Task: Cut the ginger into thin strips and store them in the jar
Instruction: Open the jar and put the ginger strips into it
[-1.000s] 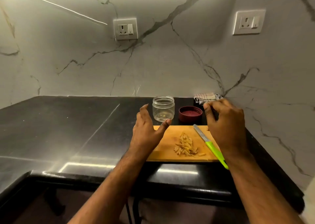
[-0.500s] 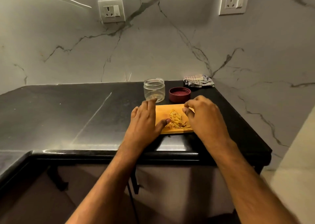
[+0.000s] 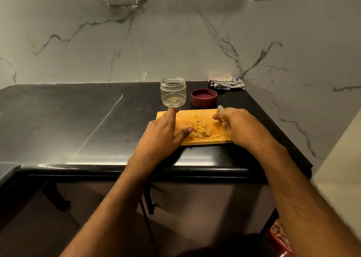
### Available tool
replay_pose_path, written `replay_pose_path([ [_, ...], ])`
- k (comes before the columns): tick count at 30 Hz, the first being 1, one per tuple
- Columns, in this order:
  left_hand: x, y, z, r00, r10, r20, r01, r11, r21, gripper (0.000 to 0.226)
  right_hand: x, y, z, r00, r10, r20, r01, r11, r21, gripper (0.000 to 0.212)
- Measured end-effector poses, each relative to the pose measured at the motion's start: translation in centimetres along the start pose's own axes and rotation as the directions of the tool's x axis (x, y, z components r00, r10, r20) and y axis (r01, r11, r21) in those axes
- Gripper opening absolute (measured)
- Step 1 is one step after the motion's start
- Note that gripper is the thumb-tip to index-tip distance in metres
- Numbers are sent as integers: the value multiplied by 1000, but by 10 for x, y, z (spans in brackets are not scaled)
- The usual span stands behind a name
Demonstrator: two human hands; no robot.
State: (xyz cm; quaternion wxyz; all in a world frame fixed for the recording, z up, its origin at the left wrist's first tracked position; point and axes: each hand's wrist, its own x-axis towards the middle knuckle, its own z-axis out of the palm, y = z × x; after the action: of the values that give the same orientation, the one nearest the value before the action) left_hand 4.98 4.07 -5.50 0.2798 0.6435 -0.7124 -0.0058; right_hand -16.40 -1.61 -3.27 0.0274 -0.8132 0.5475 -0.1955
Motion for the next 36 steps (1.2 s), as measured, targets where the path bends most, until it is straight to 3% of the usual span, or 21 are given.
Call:
replay_pose_path([
  [3,0,1,0,1000,8,-7,-8,1000,14,63,-10,-7,-6,992,-103,-76,96,991,-90,28],
  [6,0,0,1,1000,14,-8,-14,1000,23,62,-26,-13,-11,987,-135,-91,141,988,57,22],
  [9,0,-1,2,1000,13,-11,-13,1000,24,62,-35,-14,-7,997,-81,-19,82,992,99,25],
  [13,-1,-1,1,1000,15,-8,-15,1000,22,62,-33,-14,-1,1000,-13,-19,15,988,153,14],
  [16,-1,-1,1,1000,17,2,-17,1000,22,61,-26,-15,-8,998,13,58,-24,981,191,10],
  [20,0,-1,0,1000,14,10,-14,1000,10,62,-18,-15,-18,985,-35,168,18,995,97,8],
  [26,1,-3,1,1000,11,23,-11,1000,-2,62,-15,-23,-16,971,-126,203,142,988,-67,14],
  [31,1,-3,1,999,14,31,-14,1000,1,61,-5,-29,-11,987,-158,-23,156,984,-85,22],
  [36,3,-5,3,1000,2,18,-2,1000,8,55,-3,-30,-7,985,-106,-139,113,993,41,18],
])
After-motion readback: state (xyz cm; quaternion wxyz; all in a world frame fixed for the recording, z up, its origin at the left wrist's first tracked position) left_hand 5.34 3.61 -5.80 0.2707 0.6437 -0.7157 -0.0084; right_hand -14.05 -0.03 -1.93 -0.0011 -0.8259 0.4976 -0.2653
